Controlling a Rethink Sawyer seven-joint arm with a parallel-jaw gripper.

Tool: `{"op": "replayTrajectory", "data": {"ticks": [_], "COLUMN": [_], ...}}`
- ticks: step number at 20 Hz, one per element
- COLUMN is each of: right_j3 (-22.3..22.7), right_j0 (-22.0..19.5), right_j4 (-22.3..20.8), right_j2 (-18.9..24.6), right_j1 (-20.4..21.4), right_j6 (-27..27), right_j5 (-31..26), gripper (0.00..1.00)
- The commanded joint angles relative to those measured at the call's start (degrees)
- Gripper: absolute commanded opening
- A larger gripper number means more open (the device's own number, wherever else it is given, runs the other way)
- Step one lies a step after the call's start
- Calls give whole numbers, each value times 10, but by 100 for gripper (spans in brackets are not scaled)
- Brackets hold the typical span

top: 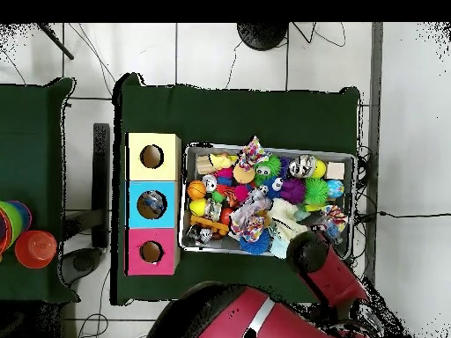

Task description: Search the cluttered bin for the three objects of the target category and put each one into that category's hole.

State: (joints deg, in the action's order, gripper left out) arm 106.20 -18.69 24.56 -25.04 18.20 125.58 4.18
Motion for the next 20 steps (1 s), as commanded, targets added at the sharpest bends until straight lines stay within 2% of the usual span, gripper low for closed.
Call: {"op": "replayTrajectory", "data": {"ticks": [1,7,10,12,16,20], "right_j3": [-16,-27,-26,-27,-21,-9], "right_j0": [-7,9,16,21,28,27], "right_j4": [13,18,29,34,41,42], "right_j2": [55,34,31,29,30,42], "right_j1": [-48,-56,-60,-60,-54,-29], "right_j6": [83,78,94,98,103,105], "right_j5": [-45,-60,-33,-35,-45,-72], "gripper": [0,0,0,0,0,0]}}
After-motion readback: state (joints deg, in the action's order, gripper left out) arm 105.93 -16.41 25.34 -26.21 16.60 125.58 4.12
